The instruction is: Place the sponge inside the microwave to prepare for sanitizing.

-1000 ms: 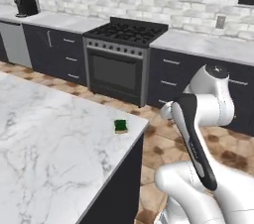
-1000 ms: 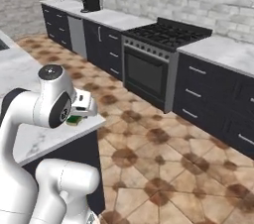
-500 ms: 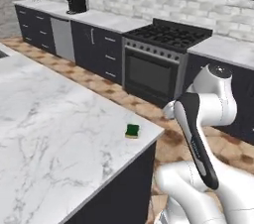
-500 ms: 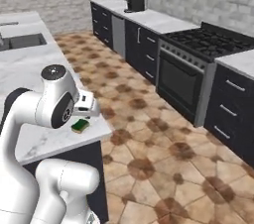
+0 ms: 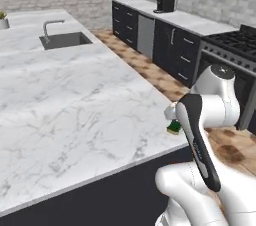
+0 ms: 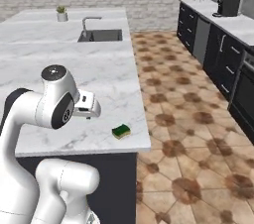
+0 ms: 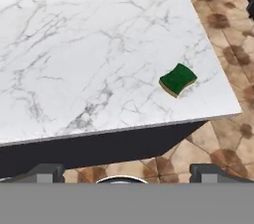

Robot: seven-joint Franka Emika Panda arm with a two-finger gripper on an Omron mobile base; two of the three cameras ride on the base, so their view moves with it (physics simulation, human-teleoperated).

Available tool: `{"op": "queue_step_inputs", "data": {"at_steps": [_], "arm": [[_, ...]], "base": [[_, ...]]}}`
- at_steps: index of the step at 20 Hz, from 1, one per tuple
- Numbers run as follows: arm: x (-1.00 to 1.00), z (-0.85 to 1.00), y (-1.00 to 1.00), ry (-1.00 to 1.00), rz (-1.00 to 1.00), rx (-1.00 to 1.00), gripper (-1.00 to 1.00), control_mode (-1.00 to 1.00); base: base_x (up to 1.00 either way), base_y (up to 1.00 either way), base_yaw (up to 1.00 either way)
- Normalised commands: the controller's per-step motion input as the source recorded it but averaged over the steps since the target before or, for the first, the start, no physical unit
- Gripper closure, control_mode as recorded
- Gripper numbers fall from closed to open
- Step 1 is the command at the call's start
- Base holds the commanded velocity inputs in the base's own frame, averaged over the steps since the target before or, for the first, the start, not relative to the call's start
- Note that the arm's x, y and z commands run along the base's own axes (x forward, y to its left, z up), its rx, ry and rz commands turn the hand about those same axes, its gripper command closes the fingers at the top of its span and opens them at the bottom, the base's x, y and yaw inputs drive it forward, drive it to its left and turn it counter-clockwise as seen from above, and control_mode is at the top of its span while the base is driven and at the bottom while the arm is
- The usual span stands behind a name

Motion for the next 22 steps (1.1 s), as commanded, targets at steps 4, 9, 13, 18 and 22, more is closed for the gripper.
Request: {"op": "queue_step_inputs", "data": {"at_steps": [4, 9, 13, 18, 22], "arm": [[0.00, 0.00, 0.00, 0.00, 0.00, 0.00, -1.00, 1.00], [0.00, 0.00, 0.00, 0.00, 0.00, 0.00, -1.00, 1.00], [0.00, 0.00, 0.00, 0.00, 0.00, 0.00, -1.00, 1.00], [0.00, 0.00, 0.00, 0.00, 0.00, 0.00, -1.00, 1.00], [0.00, 0.00, 0.00, 0.00, 0.00, 0.00, -1.00, 1.00]], "base": [[0.12, -0.42, 0.42], [0.06, -0.60, 0.20], [0.10, -0.55, 0.00], [0.34, -0.12, 0.02], [0.54, 0.00, 0.08]]}}
